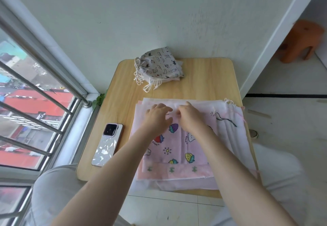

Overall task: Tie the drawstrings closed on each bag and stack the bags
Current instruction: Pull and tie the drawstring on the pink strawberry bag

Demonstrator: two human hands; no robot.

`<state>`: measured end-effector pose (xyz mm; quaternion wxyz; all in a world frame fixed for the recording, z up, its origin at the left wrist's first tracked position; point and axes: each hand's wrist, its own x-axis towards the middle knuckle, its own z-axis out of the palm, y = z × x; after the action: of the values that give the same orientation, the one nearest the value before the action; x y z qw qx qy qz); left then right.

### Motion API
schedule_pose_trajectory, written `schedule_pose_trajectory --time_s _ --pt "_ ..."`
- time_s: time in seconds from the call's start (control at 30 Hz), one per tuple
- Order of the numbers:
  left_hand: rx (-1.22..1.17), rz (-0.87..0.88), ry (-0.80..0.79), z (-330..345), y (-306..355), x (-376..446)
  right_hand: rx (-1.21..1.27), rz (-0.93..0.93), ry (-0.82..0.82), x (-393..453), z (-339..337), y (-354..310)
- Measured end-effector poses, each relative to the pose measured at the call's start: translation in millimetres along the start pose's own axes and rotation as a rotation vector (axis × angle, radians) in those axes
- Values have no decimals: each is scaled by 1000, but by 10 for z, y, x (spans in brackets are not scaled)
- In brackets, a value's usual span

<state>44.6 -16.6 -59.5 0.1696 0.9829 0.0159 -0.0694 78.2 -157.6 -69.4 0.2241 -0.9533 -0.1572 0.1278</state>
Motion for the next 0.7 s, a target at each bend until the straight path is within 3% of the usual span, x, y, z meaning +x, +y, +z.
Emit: schedule_pose_trajectory --time_s 0.1,0.2,0.27,0.33,0.5,0.63,0.7 --pt "46 42 36 -37 59 27 97 -78 82 -54 -88 -13" --pt "-214 -45 91 -131 49 -11 45 -75 281 -84 -153 22" --pt "-392 -134 119 -205 19 -72 67 21 500 -93 -185 58" --pt "-480 -212 133 -270 -35 -143 129 164 583 -94 -198 107" --pt "-624 -376 63 -358 -220 -295 318 383 60 40 -174 99" --pt "-593 -475 -160 -413 -335 -398 134 369 -62 164 -104 -26" --pt "-474 -432 -324 -465 -461 -440 41 315 -125 190 -80 -131"
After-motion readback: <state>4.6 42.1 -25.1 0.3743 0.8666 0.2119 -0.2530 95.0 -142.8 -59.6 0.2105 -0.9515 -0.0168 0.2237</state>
